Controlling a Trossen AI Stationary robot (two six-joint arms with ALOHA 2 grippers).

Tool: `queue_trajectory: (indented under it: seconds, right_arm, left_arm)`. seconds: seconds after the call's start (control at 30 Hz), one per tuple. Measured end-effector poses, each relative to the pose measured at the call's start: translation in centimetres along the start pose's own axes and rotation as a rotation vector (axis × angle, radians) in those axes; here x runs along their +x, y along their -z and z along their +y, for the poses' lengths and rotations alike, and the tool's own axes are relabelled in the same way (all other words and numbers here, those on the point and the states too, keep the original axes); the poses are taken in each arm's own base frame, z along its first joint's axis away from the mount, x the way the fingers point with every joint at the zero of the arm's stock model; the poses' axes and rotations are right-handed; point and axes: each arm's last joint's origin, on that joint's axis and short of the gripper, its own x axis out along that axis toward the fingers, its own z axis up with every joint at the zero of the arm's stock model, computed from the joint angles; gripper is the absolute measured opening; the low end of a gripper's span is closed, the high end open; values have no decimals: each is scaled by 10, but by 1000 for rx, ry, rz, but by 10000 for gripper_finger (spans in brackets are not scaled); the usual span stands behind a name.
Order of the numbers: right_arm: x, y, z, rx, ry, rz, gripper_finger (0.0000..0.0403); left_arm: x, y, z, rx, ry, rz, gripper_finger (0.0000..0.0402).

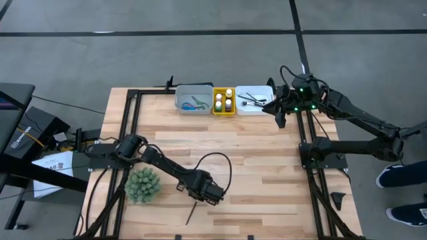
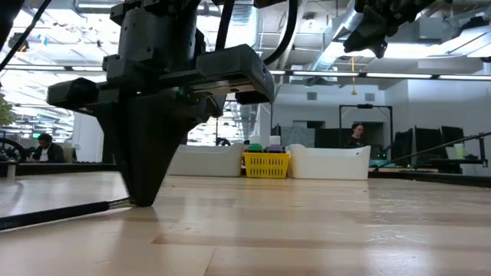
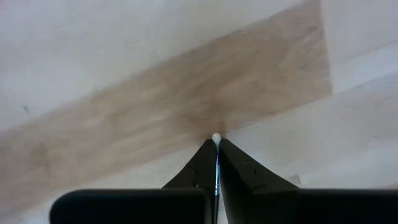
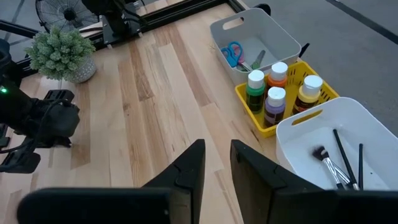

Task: Pick & Place Paint Supplies
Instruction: Put the eyeshadow brush into the white bin

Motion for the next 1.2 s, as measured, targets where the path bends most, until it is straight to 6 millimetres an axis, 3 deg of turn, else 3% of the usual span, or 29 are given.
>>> queue_trajectory:
  seconds: [0.13,0.4,0.63,0.93,1.07,1.2]
  right_arm:
    - [0,0,0,10,1,0,72]
    - [0,0,0,27,3,-1,72]
    - [2,-1,-3,82,58,-2,72]
    - [18,-6,-8,214,109,-11,72]
    - [21,-5,-9,260,110,0,72]
    - [20,-6,-9,279,109,-7,72]
  left_arm:
    - [-7,-5,2,24,4,-130,1]
    - [-44,-24,6,99,73,-291,0]
    - [-77,-73,18,236,69,-389,0]
    - [-129,-142,50,416,101,-558,0]
    - [-129,-144,78,430,233,-624,0]
    - [-129,-129,112,457,426,-740,0]
